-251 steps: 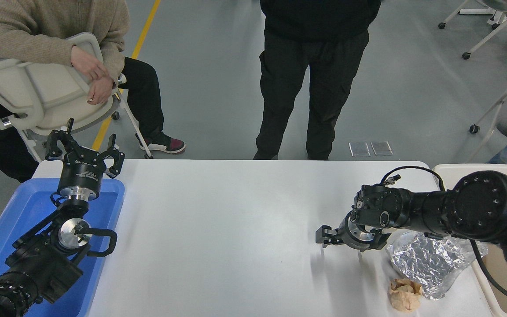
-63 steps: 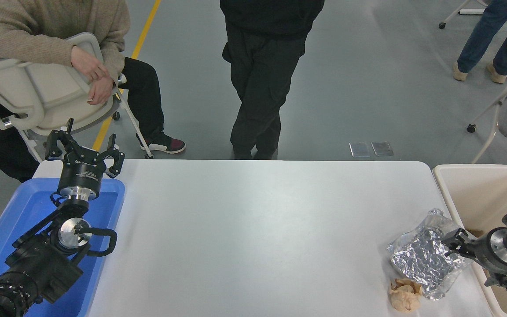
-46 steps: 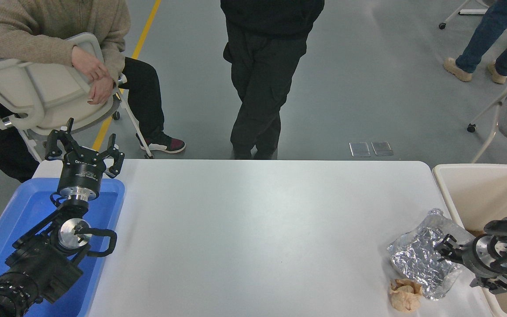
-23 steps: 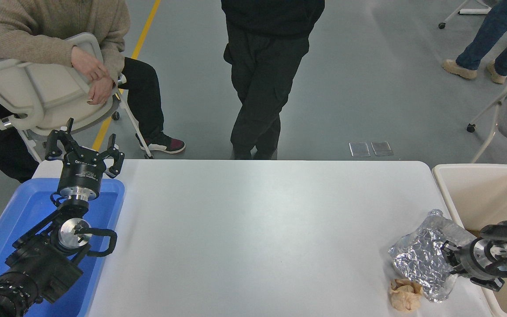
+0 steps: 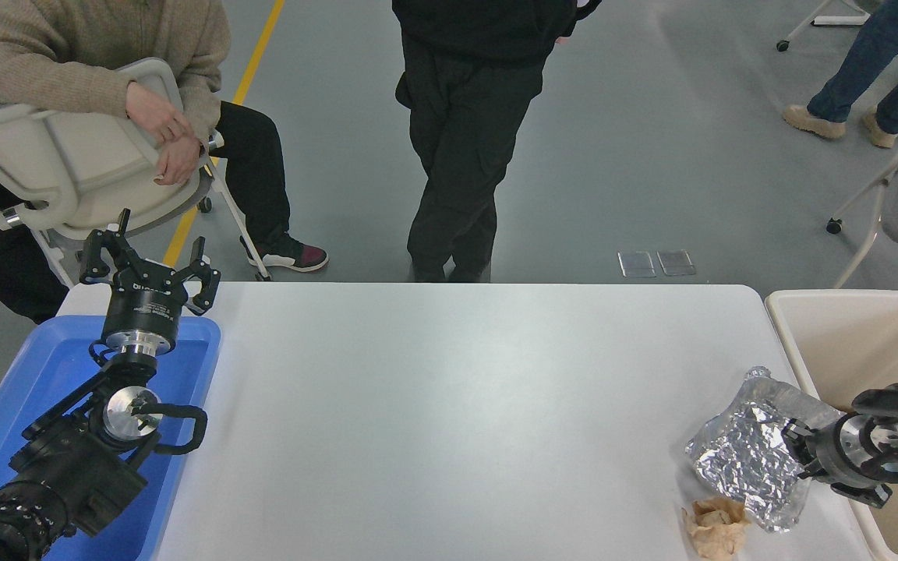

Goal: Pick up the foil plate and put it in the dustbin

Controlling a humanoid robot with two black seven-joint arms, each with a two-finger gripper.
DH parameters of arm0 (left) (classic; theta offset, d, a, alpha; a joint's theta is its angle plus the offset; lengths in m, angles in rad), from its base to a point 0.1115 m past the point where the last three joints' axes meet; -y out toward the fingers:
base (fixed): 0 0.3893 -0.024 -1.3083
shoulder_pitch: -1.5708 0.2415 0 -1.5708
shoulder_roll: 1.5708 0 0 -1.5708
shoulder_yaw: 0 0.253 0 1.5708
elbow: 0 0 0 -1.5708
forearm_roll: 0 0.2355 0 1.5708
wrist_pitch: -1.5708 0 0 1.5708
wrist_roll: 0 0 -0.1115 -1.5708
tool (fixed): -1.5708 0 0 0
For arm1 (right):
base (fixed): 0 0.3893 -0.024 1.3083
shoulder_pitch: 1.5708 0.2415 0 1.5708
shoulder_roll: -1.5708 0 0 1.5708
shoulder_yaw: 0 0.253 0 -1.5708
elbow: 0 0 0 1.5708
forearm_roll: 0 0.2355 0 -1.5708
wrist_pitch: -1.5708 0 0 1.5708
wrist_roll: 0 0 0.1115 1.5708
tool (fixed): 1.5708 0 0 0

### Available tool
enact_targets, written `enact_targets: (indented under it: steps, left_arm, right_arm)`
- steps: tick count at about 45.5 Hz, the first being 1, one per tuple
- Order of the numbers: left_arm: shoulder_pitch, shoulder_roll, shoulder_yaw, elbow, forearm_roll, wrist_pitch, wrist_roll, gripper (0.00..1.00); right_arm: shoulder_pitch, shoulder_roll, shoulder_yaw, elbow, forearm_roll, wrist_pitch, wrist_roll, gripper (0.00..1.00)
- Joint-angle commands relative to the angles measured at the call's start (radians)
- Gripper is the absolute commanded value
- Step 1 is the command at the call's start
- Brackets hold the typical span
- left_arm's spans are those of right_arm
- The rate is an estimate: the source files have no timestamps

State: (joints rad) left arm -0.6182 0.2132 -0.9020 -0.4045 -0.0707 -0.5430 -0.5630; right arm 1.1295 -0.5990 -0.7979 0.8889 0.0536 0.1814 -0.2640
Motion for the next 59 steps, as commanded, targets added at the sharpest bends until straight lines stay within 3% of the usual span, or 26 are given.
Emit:
enact_targets:
  steps: [1,13,25,34,48,59]
  left_arm:
    - [0.0,0.0,0.0,0.0,0.0,0.0,0.0,0.99]
    - [0.0,0.0,0.0,0.0,0.0,0.0,0.0,0.99]
    - [0.0,0.0,0.002,0.0,0.0,0.0,0.0,0.99]
    - [0.0,0.0,0.002,0.001,0.0,0.0,0.0,0.99]
    - [0.0,0.0,0.002,0.001,0.0,0.0,0.0,0.99]
    - [0.0,0.0,0.002,0.0,0.0,0.0,0.0,0.99]
  right_arm:
    - [0.196,-0.054,-0.147,0.122,0.014,0.004,0.002,0.0]
    - [0.556,-0.07,-0.351,0.376,0.011,0.085,0.003,0.0]
    - [0.84,-0.059,-0.374,0.447,0.012,0.441,0.005,0.0]
    - [1.036,-0.059,-0.374,0.516,0.009,0.599,0.005,0.0]
    - [1.277,-0.038,-0.374,0.585,0.008,0.604,0.005,0.0]
    - [1.293,-0.005,-0.38,0.587,0.009,0.604,0.005,0.0]
